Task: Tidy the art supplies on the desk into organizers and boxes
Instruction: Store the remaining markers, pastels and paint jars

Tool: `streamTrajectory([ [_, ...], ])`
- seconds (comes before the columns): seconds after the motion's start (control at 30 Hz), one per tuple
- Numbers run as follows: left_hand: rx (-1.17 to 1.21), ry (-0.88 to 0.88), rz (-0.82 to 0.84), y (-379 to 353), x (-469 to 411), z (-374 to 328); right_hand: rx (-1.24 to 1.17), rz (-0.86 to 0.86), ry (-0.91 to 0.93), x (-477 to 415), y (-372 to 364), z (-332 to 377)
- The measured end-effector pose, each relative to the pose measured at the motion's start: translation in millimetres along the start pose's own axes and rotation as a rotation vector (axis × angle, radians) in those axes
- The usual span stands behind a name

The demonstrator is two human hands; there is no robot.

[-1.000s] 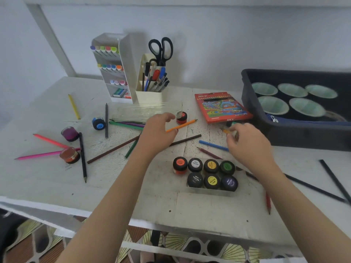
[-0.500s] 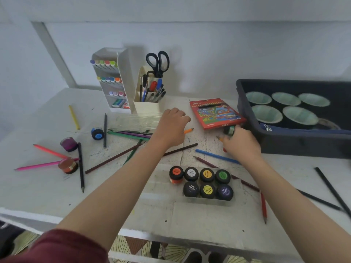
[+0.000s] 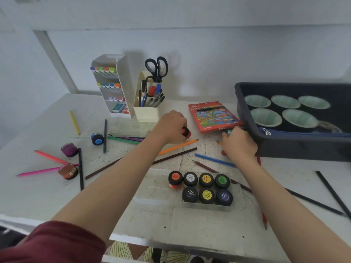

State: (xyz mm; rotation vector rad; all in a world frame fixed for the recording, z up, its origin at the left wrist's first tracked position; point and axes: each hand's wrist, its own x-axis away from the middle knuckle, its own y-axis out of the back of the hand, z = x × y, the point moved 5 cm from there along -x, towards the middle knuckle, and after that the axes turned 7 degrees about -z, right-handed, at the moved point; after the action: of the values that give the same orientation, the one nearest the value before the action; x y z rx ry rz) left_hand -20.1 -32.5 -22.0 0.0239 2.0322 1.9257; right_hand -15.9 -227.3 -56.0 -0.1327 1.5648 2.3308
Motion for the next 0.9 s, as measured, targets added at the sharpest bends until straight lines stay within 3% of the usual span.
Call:
streamTrajectory([
  [0.1, 0.411, 0.124, 0.057, 7, 13, 1, -0.027, 0.006, 0.002, 0, -2, 1],
  [0.2, 0.592, 0.169, 0.113, 17, 32, 0, -0.018, 0.000, -0.007, -3, -1, 3],
  [0.43, 0.540, 0.141, 0.287, 34, 80, -5, 0.015, -0.002, 0.049, -3, -2, 12],
  [0.7, 0.566, 0.157, 0.255, 45, 105, -8, -0.032, 0.082, 0.097, 20, 16, 30],
  [0.77, 0.581, 0.158, 0.245, 46, 114, -10, -0.135, 0.173, 0.079, 27, 20, 33],
  [0.9, 0.592, 0.157, 0.225, 44, 133, -16, -0.601, 0.412, -0.026, 50, 26, 34],
])
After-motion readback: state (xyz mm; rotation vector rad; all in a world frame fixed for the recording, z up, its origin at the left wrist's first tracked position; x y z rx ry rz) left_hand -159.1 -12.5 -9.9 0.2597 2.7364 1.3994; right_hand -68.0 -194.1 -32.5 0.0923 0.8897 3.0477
